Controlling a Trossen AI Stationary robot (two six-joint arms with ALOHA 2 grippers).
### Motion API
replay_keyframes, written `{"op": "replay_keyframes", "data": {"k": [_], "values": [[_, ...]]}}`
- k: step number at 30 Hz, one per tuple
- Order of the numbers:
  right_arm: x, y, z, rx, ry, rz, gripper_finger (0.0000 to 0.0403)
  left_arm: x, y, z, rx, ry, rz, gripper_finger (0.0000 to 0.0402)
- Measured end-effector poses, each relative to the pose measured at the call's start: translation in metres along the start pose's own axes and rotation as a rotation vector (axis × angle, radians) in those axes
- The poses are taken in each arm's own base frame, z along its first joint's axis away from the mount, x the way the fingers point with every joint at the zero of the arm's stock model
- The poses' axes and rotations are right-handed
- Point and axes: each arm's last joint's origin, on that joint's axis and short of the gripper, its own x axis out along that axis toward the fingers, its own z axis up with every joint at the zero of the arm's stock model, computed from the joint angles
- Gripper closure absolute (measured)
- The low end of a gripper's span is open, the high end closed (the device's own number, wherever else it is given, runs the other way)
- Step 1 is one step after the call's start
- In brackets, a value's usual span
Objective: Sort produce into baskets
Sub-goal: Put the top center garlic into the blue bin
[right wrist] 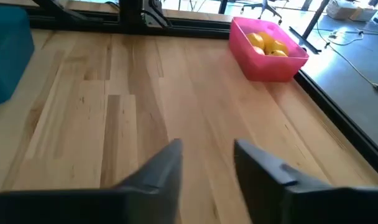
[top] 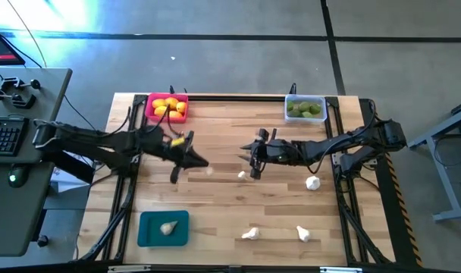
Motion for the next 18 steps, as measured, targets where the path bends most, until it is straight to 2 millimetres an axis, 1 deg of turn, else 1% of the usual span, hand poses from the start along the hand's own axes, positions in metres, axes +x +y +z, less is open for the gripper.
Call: {"op": "replay_keyframes", "data": {"k": [5, 6, 7, 11, 13, 18], "values": [[0.0, 0.001, -0.001, -0.002, 0.007, 0.025, 0.0377, -0.007, -0.032, -0.01, -0.008, 0.074, 0.013, 0.0401], [0.0, 0.001, -0.001, -0.003, 0.012, 0.035, 0.039, -0.008, -0.038, -0.013, -0.017, 0.09, 0.008, 0.0401], [0.0, 0.001, -0.002, -0.003, 0.016, 0.044, 0.0396, -0.009, -0.044, -0.016, -0.028, 0.111, 0.003, 0.0401], [0.0, 0.003, -0.004, 0.014, 0.038, 0.06, 0.0381, -0.013, -0.068, -0.029, -0.074, 0.193, 0.002, 0.0401], [-0.001, 0.005, -0.005, 0.009, 0.046, 0.066, 0.0379, -0.016, -0.079, -0.036, -0.098, 0.225, 0.008, 0.0401], [-0.003, 0.01, -0.006, -0.001, 0.056, 0.082, 0.0396, -0.026, -0.105, -0.05, -0.173, 0.297, -0.003, 0.0401]]}}
